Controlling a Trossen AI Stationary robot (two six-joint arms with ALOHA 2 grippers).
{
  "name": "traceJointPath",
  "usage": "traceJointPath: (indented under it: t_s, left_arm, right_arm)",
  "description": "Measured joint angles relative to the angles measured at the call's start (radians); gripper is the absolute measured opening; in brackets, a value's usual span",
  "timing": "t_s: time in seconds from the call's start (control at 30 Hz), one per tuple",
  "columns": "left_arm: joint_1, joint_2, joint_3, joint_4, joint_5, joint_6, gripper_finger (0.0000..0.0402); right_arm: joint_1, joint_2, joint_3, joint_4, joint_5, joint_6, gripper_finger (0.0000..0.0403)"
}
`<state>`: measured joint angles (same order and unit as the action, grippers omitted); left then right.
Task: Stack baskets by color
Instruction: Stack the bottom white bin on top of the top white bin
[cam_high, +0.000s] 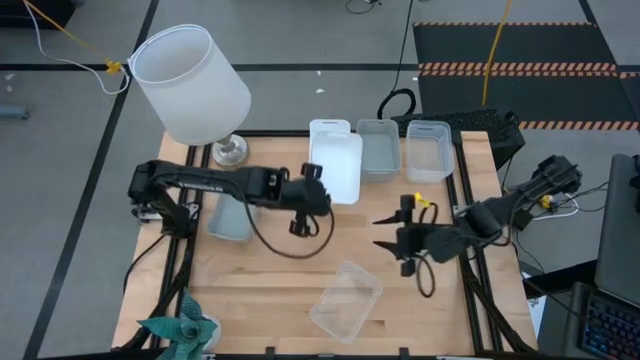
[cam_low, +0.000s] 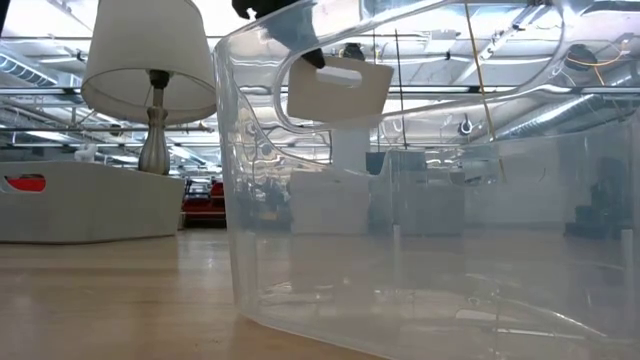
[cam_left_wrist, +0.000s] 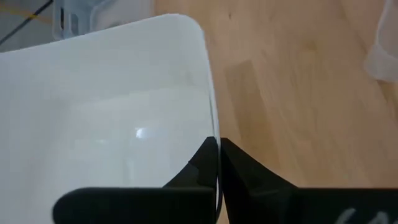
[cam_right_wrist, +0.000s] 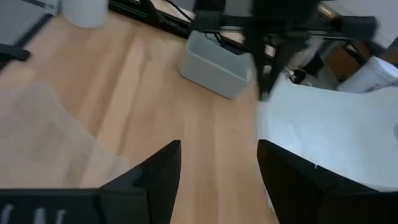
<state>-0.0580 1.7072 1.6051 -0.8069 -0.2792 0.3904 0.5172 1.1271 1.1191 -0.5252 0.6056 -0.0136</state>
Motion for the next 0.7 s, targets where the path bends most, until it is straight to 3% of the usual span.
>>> traceJointPath:
  t_s: [0.27, 0.43, 0.7]
  left_arm:
    - [0.160, -0.018, 0.001, 0.072, 0.215, 0.201, 0.0004]
    - [0.289, -0.018, 0.001, 0.095, 0.363, 0.210, 0.0003]
    - [0.413, -0.021, 0.000, 0.119, 0.461, 0.249, 0.0003]
  right_arm:
    - [0.049, -0.057, -0.031, -0.005, 0.000, -0.006, 0.0202]
    - [0.051, -0.084, -0.050, -0.011, 0.000, -0.006, 0.0201]
    - [0.050, -0.152, -0.128, -0.012, 0.001, -0.029, 0.0201]
